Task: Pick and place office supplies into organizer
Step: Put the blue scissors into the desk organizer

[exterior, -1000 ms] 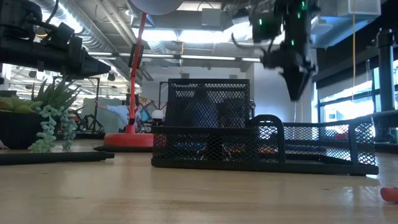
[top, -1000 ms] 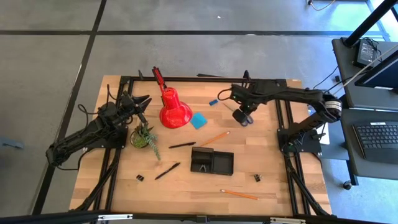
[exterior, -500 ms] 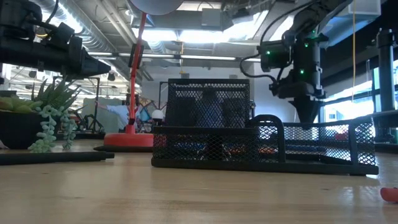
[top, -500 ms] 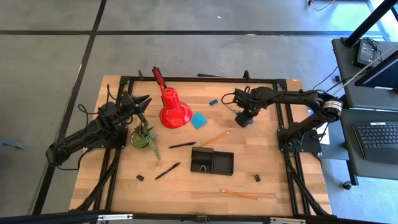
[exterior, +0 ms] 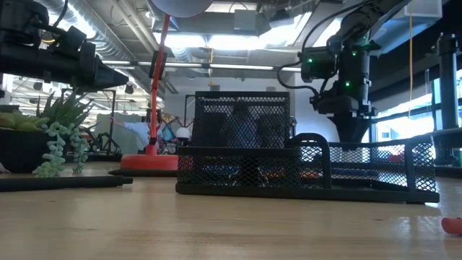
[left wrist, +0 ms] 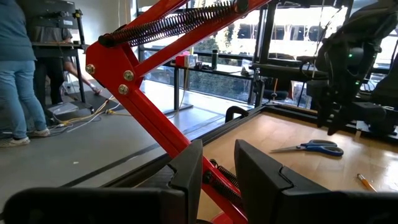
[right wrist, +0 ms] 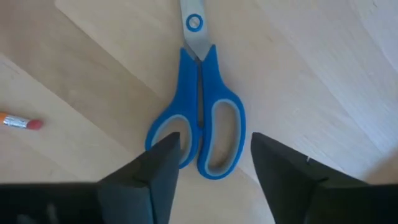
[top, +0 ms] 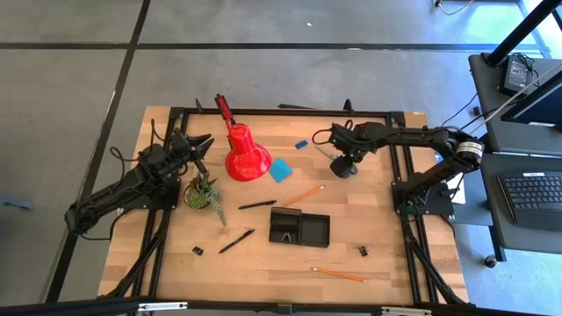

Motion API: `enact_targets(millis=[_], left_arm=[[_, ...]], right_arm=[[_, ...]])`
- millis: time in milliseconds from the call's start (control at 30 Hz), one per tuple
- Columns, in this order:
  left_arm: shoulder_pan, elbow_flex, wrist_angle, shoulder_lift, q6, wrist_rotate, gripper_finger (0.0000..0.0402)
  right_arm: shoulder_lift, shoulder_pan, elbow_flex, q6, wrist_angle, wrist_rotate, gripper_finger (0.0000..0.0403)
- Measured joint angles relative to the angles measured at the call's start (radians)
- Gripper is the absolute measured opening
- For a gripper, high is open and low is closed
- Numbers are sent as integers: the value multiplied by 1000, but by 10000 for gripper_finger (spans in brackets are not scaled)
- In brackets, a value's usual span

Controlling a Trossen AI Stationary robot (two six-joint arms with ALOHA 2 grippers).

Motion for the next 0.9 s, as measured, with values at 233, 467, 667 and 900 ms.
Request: enact_targets(millis=[233, 467, 667, 900], left_arm=[[0, 0, 0, 0, 0, 0, 88], [0, 0, 0, 0, 0, 0, 88], [0, 0, 0, 0, 0, 0, 88], [0, 0, 0, 0, 0, 0, 88]], right_arm=[[0, 0, 0, 29, -1, 0, 213], [0, 0, 0, 32, -11, 0, 197], [0, 0, 0, 39, -10, 0, 180], [0, 1, 0, 84, -10, 0, 173]])
